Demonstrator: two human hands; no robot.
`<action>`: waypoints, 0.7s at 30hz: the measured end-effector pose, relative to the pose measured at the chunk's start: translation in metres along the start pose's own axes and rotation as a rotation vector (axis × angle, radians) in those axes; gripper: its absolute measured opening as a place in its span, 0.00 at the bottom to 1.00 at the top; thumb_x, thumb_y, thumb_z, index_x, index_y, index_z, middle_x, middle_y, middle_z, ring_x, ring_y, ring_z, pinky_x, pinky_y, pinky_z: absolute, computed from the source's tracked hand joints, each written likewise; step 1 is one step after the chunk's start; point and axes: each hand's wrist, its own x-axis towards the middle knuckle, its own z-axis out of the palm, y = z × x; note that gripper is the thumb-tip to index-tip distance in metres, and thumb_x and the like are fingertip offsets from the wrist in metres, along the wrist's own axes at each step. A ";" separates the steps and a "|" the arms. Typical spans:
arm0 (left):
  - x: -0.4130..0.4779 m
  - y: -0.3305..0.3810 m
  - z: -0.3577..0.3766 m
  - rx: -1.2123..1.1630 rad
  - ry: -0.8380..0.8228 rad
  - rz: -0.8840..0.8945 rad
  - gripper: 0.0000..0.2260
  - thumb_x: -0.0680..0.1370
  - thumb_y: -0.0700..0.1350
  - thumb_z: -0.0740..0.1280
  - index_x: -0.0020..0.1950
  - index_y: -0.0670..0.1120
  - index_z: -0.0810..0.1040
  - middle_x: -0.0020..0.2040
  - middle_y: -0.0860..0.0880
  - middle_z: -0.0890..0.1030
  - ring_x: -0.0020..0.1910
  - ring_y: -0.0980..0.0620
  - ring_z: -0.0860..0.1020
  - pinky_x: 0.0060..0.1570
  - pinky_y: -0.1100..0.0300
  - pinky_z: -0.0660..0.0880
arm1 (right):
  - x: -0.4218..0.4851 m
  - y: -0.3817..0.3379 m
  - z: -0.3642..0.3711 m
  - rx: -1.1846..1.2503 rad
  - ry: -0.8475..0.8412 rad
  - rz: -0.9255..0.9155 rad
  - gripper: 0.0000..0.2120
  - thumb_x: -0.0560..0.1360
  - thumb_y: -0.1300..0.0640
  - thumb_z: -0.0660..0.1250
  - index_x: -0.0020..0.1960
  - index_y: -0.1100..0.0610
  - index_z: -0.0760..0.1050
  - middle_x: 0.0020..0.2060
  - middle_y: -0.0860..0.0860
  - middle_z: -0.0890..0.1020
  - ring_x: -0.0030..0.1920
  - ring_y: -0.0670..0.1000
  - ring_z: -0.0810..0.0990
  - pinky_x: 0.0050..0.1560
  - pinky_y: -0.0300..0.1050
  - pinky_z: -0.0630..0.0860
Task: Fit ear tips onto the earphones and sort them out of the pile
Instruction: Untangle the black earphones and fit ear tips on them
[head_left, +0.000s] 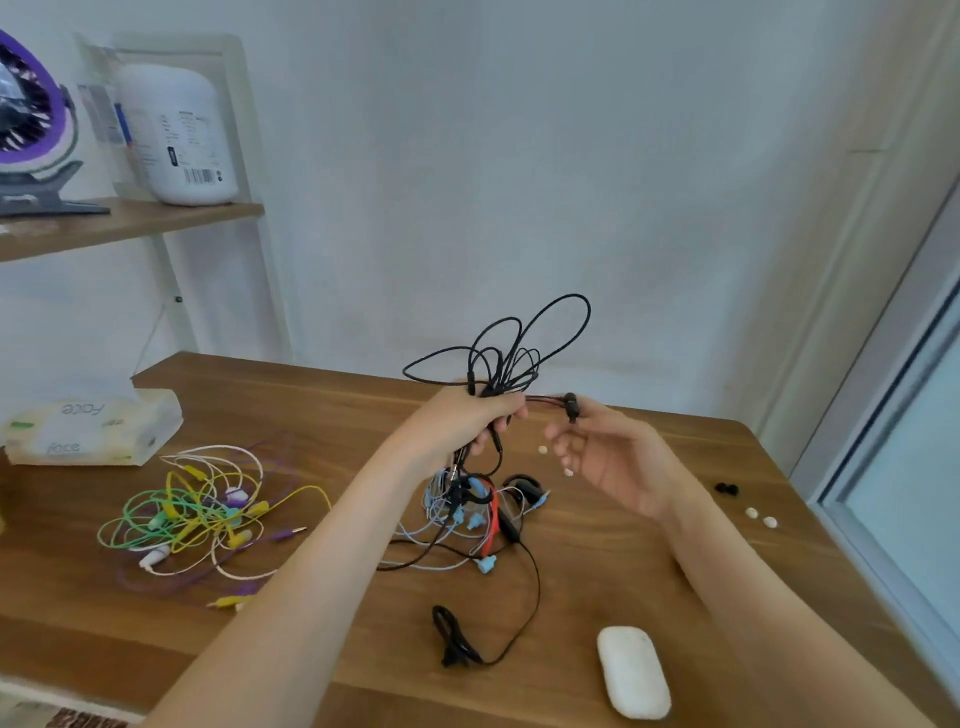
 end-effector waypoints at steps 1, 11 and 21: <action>0.001 -0.002 0.005 0.025 -0.023 -0.025 0.09 0.79 0.48 0.66 0.42 0.46 0.81 0.29 0.54 0.72 0.24 0.56 0.65 0.25 0.66 0.63 | -0.006 -0.002 -0.005 -0.008 0.029 0.007 0.17 0.73 0.63 0.61 0.61 0.65 0.71 0.42 0.57 0.79 0.37 0.50 0.78 0.39 0.40 0.77; 0.002 -0.010 0.045 0.354 -0.306 -0.150 0.10 0.79 0.48 0.65 0.42 0.45 0.81 0.31 0.53 0.74 0.22 0.60 0.67 0.25 0.67 0.66 | -0.055 0.005 -0.035 -0.386 0.294 0.137 0.10 0.79 0.66 0.60 0.59 0.61 0.74 0.37 0.55 0.80 0.34 0.49 0.75 0.36 0.41 0.74; -0.006 -0.006 0.084 0.052 -0.166 -0.155 0.08 0.77 0.46 0.66 0.41 0.44 0.81 0.30 0.52 0.74 0.26 0.55 0.67 0.26 0.63 0.65 | -0.074 0.008 -0.023 -0.590 0.421 0.054 0.04 0.79 0.56 0.64 0.49 0.57 0.75 0.34 0.47 0.75 0.35 0.47 0.72 0.38 0.42 0.69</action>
